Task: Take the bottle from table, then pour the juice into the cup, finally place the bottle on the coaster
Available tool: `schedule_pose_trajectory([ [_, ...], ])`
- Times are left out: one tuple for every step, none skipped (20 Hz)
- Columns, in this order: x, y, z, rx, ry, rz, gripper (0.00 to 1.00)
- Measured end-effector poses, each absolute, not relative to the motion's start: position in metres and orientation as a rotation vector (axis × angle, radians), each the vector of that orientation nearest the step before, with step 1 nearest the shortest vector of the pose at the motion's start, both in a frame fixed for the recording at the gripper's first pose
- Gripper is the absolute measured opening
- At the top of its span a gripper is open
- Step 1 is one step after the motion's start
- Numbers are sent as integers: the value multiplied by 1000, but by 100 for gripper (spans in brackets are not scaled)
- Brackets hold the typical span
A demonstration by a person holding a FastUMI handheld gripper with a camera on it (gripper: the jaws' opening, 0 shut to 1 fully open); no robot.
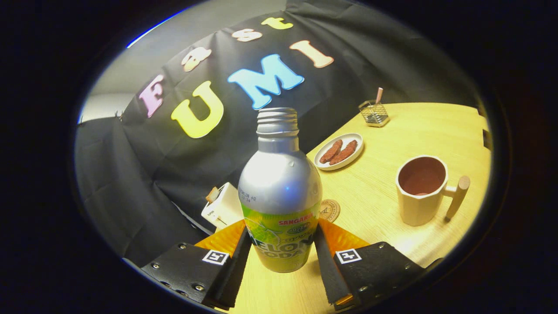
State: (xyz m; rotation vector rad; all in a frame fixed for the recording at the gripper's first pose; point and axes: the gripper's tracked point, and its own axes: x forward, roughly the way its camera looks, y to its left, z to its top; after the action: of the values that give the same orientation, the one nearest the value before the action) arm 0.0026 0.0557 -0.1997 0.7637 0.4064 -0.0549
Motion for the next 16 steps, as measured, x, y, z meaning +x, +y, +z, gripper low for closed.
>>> schedule_pose_trajectory([
  [2, 51, -201, 777, 410, -65, 74],
  [0, 47, -204, 792, 414, -72, 74],
  [1, 43, -205, 813, 416, -76, 74],
  [0, 40, -207, 837, 418, -80, 74],
  [0, 37, -208, 862, 420, -83, 74],
  [1, 35, -210, 892, 421, -81, 74],
  [0, 34, -212, 922, 427, -79, 74],
  [-1, 33, -215, 947, 430, -86, 74],
  [0, 30, -216, 966, 429, -91, 74],
  [-1, 28, -217, 985, 431, -100, 74],
  [-2, 25, -219, 1002, 433, -106, 74],
  [-3, 26, -222, 1016, 441, -111, 74],
  [-3, 24, -226, 1031, 445, -123, 74],
  [-2, 22, -227, 1052, 446, -130, 74],
  [-2, 20, -229, 1080, 448, -137, 74],
  [-3, 18, -230, 1109, 449, -142, 74],
])
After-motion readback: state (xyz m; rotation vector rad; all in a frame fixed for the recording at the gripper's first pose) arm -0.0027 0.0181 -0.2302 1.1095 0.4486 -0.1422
